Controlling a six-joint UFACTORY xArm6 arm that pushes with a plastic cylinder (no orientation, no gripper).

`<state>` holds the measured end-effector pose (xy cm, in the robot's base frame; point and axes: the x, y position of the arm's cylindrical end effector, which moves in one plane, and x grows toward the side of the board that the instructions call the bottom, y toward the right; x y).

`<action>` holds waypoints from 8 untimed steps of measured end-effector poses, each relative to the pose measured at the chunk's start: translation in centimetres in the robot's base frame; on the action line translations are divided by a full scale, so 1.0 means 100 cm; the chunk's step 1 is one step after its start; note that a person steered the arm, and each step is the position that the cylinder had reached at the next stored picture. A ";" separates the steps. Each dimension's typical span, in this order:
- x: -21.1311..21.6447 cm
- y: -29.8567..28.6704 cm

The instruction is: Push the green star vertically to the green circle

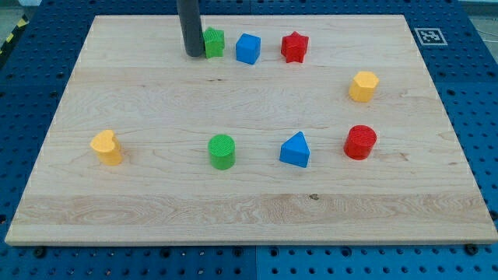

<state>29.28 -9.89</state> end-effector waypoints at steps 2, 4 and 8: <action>0.000 -0.056; -0.041 -0.080; -0.101 -0.066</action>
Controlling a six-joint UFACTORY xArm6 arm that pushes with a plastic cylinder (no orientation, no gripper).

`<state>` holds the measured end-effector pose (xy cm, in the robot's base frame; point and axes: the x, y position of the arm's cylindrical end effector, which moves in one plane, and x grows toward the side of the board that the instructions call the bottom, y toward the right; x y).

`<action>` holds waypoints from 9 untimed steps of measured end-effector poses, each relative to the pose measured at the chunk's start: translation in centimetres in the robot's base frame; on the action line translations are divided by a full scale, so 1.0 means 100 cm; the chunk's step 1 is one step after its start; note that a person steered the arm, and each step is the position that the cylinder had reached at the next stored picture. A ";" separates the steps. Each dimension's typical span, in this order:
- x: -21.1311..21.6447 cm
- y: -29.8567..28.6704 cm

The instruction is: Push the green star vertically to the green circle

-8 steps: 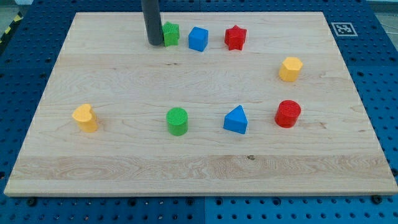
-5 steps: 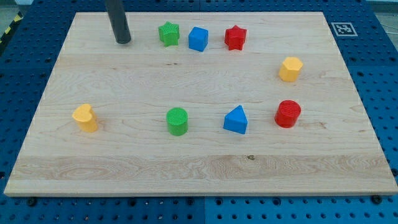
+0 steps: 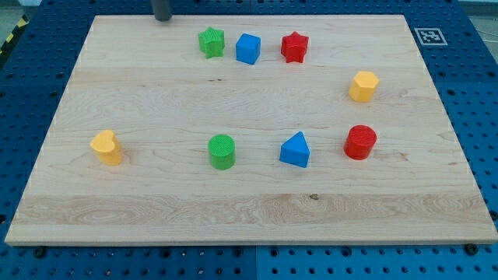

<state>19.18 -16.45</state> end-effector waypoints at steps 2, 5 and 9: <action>0.000 0.021; 0.000 0.047; 0.000 0.090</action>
<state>19.16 -7.50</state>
